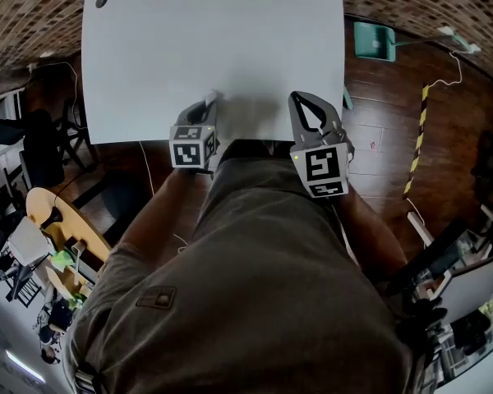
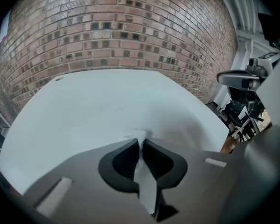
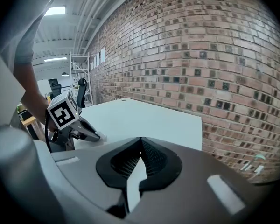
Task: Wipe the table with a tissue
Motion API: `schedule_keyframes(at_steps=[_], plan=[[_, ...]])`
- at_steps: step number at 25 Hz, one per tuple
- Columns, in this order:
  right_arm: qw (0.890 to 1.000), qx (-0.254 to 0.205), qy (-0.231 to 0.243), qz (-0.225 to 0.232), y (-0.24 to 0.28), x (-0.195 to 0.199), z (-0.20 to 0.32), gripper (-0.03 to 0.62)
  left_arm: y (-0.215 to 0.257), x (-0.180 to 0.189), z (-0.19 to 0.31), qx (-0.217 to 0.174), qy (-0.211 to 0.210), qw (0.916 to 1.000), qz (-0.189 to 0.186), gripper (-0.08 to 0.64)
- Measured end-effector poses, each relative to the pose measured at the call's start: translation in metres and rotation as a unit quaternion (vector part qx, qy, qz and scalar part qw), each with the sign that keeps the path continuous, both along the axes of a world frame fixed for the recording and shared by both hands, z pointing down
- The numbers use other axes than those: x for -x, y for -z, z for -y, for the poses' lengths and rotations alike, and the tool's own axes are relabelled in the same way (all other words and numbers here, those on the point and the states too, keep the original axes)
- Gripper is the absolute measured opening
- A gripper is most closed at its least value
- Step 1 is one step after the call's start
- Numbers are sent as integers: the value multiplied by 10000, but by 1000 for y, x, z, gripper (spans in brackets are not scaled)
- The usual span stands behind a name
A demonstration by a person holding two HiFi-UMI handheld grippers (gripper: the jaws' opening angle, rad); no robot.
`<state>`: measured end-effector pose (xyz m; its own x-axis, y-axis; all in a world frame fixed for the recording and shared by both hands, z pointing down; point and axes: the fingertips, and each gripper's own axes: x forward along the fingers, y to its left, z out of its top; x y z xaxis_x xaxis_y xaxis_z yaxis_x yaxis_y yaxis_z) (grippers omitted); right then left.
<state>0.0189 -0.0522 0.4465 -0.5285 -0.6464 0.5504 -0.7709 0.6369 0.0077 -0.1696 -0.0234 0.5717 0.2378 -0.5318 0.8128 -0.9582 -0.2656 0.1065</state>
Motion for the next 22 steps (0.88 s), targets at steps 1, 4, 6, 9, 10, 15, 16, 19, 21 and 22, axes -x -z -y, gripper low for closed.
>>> schedule_keyframes(at_steps=[1,4,6,9,10,15,16,19,21,22], plan=[[10000,-2,-38,-2,0,-3,0,14,0,-6,1,1,-65,10000,-30,26],[9999,-7,-148,-15,0,-14,-1,14,0,-27,3,4,-288,9995,-126,26],[9997,0,-223,-34,0,-23,-1,14,-1,-44,3,18,-477,9987,-201,26],[9995,21,-318,-50,-2,-38,-1,14,-1,-71,3,41,-851,9959,-287,25],[9994,33,-335,-53,-3,-41,-1,14,-1,-79,2,55,-975,9947,-318,25],[9996,66,-269,-39,-5,-44,-2,14,-2,-103,-8,106,-1389,9896,-354,25],[9997,60,-226,-32,-5,-41,-1,14,-2,-102,-10,109,-1366,9900,-347,26],[10000,43,-75,-14,-3,-30,-2,14,-2,-89,-13,96,-1167,9926,-309,25],[10000,25,26,-17,-2,-20,-3,14,-1,-74,-15,77,-1005,9946,-249,26],[10000,16,74,-22,-1,-16,-3,14,-1,-67,-15,71,-917,9955,-219,26]])
